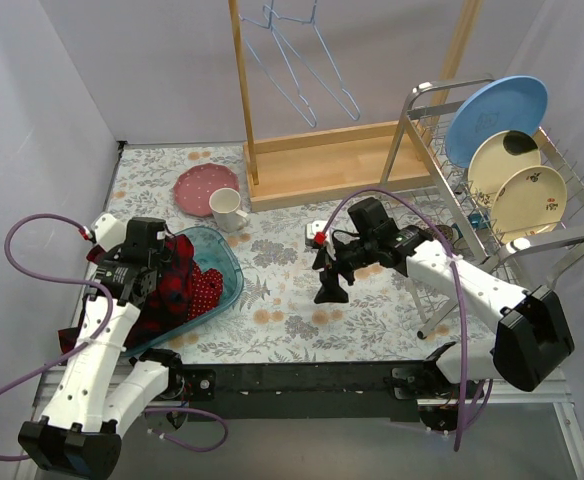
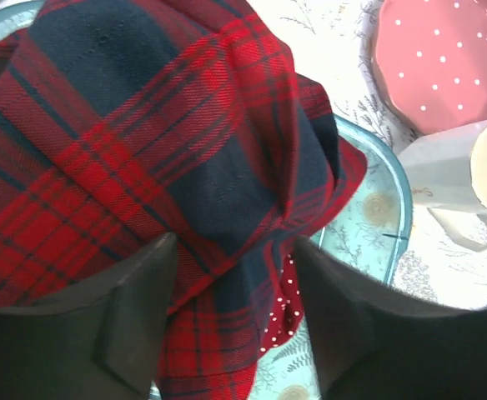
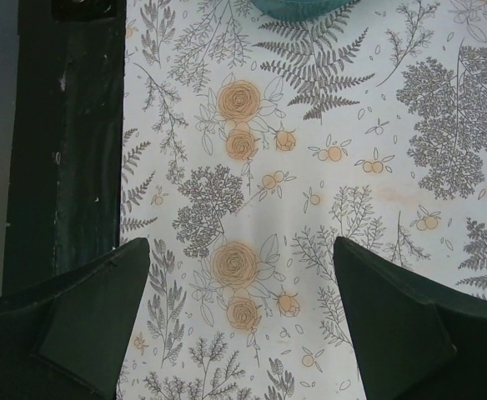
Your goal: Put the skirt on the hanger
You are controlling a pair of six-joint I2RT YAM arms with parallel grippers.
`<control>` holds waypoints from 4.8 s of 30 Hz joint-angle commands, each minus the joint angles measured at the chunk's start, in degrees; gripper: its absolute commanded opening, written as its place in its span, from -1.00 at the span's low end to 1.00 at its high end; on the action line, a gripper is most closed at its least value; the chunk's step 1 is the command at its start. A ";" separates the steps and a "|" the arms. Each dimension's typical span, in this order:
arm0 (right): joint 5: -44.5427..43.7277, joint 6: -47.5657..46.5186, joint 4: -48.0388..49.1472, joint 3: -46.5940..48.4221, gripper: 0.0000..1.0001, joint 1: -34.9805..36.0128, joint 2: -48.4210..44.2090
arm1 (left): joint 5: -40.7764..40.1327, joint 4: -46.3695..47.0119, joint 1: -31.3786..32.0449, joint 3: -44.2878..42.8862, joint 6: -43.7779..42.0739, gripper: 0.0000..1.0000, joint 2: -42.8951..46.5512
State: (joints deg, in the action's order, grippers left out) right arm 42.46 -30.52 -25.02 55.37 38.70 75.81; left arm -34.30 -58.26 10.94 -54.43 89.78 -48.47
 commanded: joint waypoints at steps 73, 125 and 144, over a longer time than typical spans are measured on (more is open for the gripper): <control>-5.36 -3.23 -4.17 3.69 0.91 -11.01 -6.29 | 16.48 20.21 19.47 0.03 -2.07 -0.84 -14.64; -7.47 2.75 0.14 2.02 0.68 -11.01 14.72 | -6.13 -15.75 60.52 -28.28 6.46 -0.43 -43.92; -14.85 1.78 0.32 5.70 0.31 -7.50 16.48 | 8.90 -2.65 50.06 -8.85 0.84 -0.69 -14.38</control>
State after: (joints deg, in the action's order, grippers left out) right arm 31.18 -28.21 -25.43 57.54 30.50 93.49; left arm -27.40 -63.02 63.02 -64.34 92.33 -65.67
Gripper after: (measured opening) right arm 0.709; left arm 0.161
